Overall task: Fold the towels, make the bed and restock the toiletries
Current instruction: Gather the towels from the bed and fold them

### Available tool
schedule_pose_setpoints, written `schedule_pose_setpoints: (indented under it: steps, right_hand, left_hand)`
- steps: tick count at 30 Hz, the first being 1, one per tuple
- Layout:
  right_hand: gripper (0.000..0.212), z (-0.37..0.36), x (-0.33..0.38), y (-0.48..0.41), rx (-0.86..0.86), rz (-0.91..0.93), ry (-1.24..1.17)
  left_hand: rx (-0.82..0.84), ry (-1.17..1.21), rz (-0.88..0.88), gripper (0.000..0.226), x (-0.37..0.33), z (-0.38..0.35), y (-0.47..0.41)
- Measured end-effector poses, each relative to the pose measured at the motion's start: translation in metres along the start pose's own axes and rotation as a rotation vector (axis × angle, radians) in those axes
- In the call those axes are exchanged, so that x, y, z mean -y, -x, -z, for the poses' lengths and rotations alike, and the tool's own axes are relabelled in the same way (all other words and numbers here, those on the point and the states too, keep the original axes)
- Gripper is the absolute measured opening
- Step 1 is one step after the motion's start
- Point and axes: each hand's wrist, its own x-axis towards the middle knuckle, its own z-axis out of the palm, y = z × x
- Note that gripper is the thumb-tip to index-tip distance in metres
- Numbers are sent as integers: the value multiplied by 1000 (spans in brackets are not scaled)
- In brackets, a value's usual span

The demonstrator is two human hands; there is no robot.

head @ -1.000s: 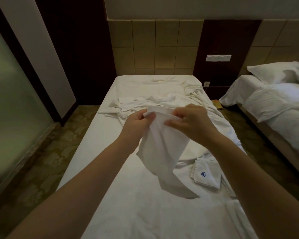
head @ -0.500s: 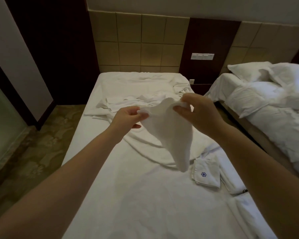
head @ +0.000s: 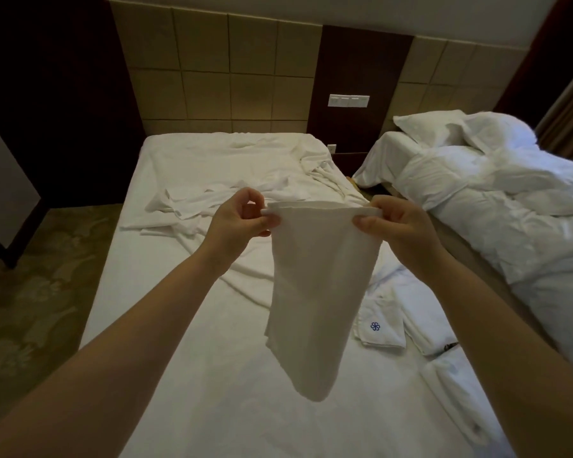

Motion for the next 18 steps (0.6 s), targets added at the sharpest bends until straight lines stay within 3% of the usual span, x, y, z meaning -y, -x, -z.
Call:
schedule_pose_setpoints:
  steps: [5,11,18]
  right_hand:
    - [67,8,-10,9,30,-60,37]
    - [26,20,-19,22,7,-90,232]
    - [25,28,-27,33,-35,-22,236]
  left_hand:
    - [-2,20,29,28,12,-6,-1]
    - [27,-61,14,25,16,-13,0]
    - [-8,-93,56,13,14,-24,15]
